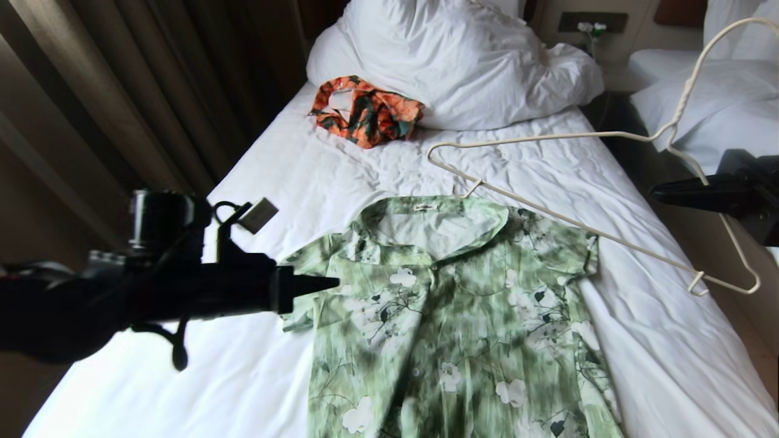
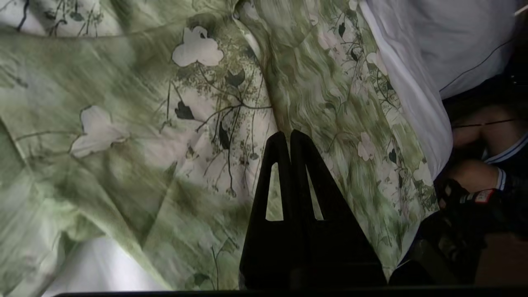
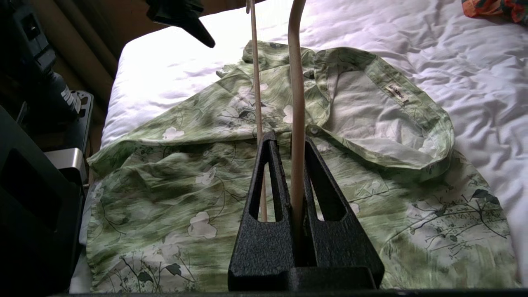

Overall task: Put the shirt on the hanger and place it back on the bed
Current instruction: Lift the shirt and hanger

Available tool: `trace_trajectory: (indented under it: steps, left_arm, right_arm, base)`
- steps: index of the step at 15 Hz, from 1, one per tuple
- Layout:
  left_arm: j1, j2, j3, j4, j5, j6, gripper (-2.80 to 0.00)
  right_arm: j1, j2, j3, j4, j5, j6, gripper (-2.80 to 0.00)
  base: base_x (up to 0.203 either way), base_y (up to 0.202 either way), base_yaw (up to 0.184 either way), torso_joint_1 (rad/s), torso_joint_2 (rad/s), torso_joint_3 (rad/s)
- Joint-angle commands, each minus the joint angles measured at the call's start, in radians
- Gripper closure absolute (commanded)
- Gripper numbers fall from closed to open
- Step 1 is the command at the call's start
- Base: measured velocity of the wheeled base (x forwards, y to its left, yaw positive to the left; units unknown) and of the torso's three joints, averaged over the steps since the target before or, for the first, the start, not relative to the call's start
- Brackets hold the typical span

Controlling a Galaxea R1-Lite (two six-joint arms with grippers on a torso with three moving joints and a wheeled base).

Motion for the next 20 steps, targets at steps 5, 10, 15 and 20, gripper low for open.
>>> trace_trajectory:
  steps: [5, 10, 15, 20]
  left_arm:
    - [-0.112, 0.535, -0.496, -0.014, 0.015, -0.114, 0.00]
    - [-0.066, 0.633, -0.656, -0.014, 0.058, -0.161, -2.80]
    - [-0.032, 0.607, -0.662, 0.007, 0.065, -0.169, -2.80]
    - [0.022, 0.635, -0.718, 0.000, 0.068, -0.164, -2.80]
  right_arm:
    - [-0.008, 0.039, 0.011, -0.055, 0.008, -0.005, 0.00]
    - [-0.011, 0.070, 0.015, -0.102, 0.008, -0.005, 0.00]
    - [-0.007, 0.092, 0.016, -0.113, 0.004, -0.005, 0.00]
    - [0.001, 0.081, 0.030, -0.111, 0.004, -0.008, 0.00]
  base:
    - [0.000, 0.000, 0.000, 0.000, 0.00, 0.000]
    - [0.000, 0.000, 0.000, 0.000, 0.00, 0.000]
    - [0.000, 0.000, 0.000, 0.000, 0.00, 0.000]
    - [0.000, 0.000, 0.000, 0.000, 0.00, 0.000]
